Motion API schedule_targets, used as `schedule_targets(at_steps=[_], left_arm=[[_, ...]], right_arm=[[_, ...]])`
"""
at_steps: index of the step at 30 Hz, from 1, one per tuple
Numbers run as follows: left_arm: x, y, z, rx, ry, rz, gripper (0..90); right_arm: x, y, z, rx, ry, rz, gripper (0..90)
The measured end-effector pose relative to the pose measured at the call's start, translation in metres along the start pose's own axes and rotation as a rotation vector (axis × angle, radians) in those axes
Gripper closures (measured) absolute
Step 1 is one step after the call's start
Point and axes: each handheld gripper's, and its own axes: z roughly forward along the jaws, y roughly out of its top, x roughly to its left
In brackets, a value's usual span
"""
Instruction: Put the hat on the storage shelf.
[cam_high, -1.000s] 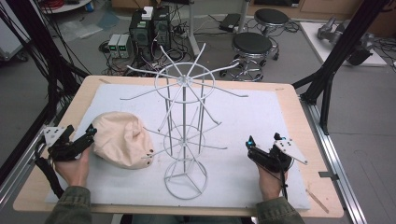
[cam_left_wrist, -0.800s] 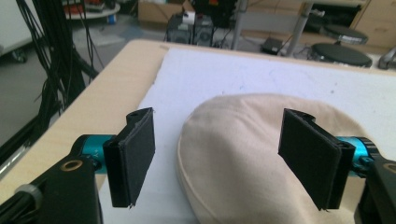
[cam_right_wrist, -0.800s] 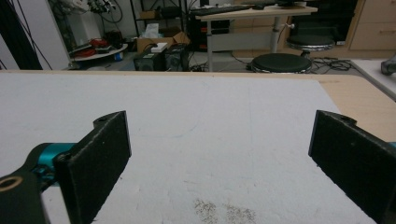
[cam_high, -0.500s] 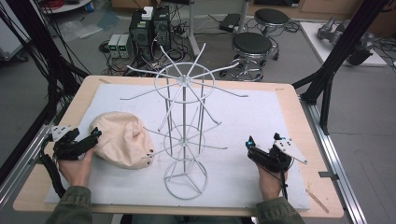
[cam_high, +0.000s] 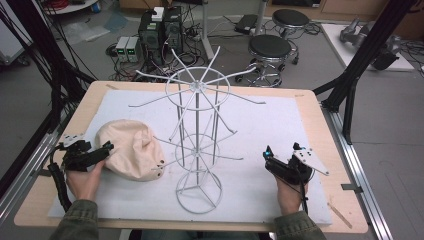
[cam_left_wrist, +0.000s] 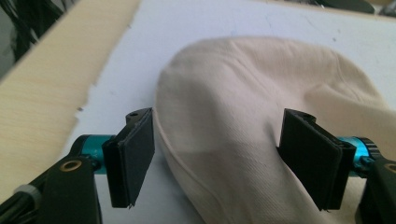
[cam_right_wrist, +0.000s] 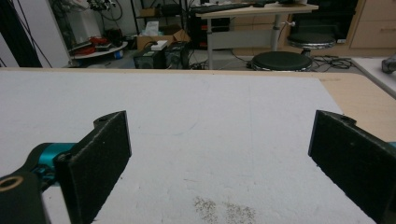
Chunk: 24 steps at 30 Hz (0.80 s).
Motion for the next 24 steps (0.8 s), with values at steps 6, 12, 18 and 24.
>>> schedule_targets(at_steps=[6, 12, 18, 24], left_arm=[[0.003, 0.000, 0.005, 0.071, -0.022, -0.059, 26.9], [0.001, -0.001, 0.016, 0.165, -0.027, -0.078, 25.7], [-0.008, 0.002, 0.020, 0.203, 0.030, -0.030, 24.5], [-0.009, 0.003, 0.020, 0.213, 0.037, -0.023, 28.4]], right_arm=[[0.000, 0.000, 0.000, 0.001, -0.001, 0.000, 4.9], [0.000, 0.000, 0.000, 0.002, -0.006, -0.005, 4.9], [0.000, 0.000, 0.001, 0.001, -0.005, -0.005, 4.9], [0.000, 0.000, 0.001, 0.005, -0.006, -0.006, 5.0]])
